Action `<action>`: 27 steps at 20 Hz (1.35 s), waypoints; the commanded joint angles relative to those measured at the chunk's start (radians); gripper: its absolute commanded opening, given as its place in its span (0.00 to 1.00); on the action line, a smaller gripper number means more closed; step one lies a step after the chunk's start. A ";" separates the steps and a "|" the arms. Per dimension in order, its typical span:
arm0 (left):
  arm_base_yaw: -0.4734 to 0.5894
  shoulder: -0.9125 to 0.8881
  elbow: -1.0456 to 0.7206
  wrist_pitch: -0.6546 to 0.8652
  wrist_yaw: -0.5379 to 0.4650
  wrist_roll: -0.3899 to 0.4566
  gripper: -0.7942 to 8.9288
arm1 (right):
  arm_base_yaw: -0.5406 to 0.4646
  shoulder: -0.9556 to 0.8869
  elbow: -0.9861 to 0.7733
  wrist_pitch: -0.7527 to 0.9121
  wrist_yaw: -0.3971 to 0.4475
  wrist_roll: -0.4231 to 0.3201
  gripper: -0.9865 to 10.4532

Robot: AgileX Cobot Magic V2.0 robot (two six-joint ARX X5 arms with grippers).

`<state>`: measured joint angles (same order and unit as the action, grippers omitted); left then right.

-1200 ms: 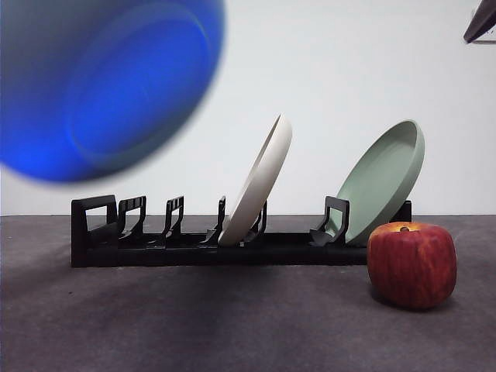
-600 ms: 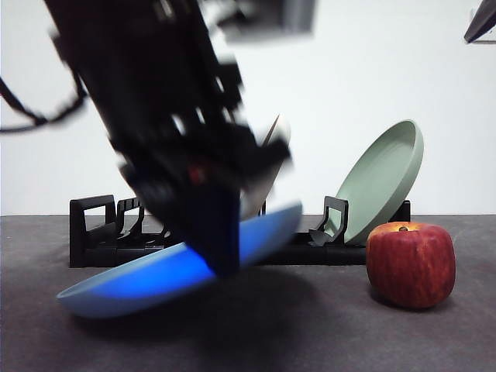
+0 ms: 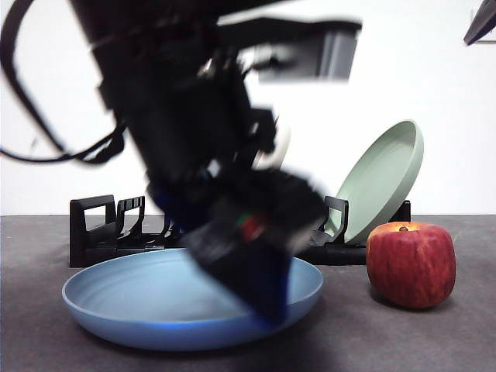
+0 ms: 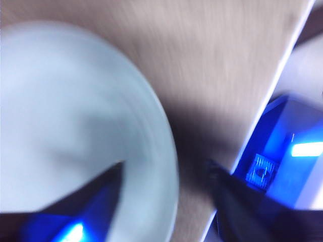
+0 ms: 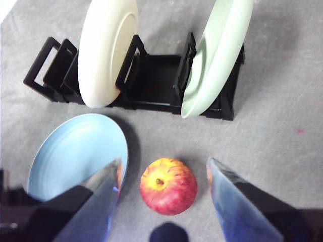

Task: Take the blue plate from the plate rack,put the plate on the table,take the apple from the table,put the apple in the plate

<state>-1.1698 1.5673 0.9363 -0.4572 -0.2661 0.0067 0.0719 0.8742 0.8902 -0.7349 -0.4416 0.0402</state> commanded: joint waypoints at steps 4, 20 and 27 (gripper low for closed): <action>0.000 -0.172 0.188 -0.134 -0.101 -0.023 0.44 | 0.108 0.042 0.005 0.000 0.033 -0.001 0.42; 0.000 -0.739 0.643 -0.466 -0.309 -0.008 0.44 | 0.459 0.565 0.005 0.137 0.452 0.006 0.64; 0.000 -0.790 0.643 -0.548 -0.309 -0.037 0.44 | 0.459 0.744 0.005 0.174 0.447 0.015 0.39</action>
<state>-1.1698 0.7792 1.5822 -1.0100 -0.5728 -0.0200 0.5289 1.6108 0.8925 -0.5613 0.0109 0.0452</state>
